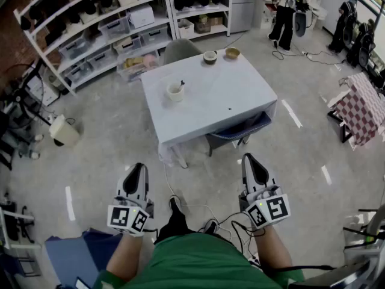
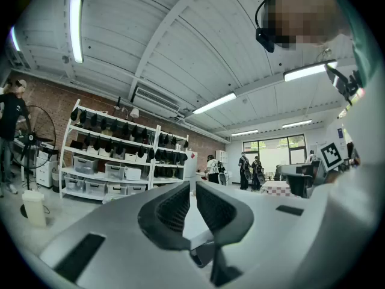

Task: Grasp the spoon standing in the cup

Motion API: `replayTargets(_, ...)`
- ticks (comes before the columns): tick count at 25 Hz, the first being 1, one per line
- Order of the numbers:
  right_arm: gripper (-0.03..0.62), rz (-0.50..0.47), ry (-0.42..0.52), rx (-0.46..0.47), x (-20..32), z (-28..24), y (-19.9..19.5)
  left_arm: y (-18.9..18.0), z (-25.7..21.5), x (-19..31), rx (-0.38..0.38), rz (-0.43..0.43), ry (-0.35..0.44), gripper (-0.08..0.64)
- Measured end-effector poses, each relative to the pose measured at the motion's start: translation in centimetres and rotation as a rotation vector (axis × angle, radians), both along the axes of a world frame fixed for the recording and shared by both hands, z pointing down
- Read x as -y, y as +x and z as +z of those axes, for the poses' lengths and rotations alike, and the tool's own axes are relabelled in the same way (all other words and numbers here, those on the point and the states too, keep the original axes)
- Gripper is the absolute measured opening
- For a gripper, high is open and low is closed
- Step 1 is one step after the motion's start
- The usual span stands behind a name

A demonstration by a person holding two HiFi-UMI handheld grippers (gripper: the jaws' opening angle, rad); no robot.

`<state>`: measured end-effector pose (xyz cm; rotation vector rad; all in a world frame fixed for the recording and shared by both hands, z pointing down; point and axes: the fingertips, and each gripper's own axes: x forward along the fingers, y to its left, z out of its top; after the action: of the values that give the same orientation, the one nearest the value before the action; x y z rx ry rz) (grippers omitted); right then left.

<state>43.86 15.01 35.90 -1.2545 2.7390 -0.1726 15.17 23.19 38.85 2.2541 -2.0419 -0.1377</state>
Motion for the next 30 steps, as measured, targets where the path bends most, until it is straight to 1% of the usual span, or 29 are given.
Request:
replayTargets(4,0.023,0.012,0.035,-0.009,-1.8,-1.1,-0.3,-1.5,-1.3,-1.0,-0.014,-0.016,0.042,0.048)
replayTargets(8,0.022,0.032,0.045,-0.018,-2.5,-1.6,-1.5,-3.2,-1.2,-1.7,-0.026,-0.025,0.041,0.049)
replayTargets(12,0.023,0.046,0.025,-0.036,-2.8,-0.8,-3.6,-6.4,-0.7,-2.4,-0.019,-0.051,0.038,0.049)
replayTargets(16,0.022,0.053,0.001,-0.048,-2.7,0.3,-6.5,-10.4,0.7,-2.8,-0.033,-0.077,0.024,0.049)
replayTargets(19,0.023,0.061,-0.002,-0.060,-2.2,0.3,-8.3,-12.4,0.9,-2.4,-0.044,-0.076,0.019,0.049)
replayTargets(25,0.025,0.083,-0.006,-0.042,-1.5,-0.4,-14.4,-18.4,0.3,-2.5,-0.052,-0.040,0.050,0.049)
replayTargets(30,0.025,0.110,-0.048,-0.017,-0.4,-0.7,-19.8,-24.0,0.8,-2.1,-0.086,0.004,0.047,0.049)
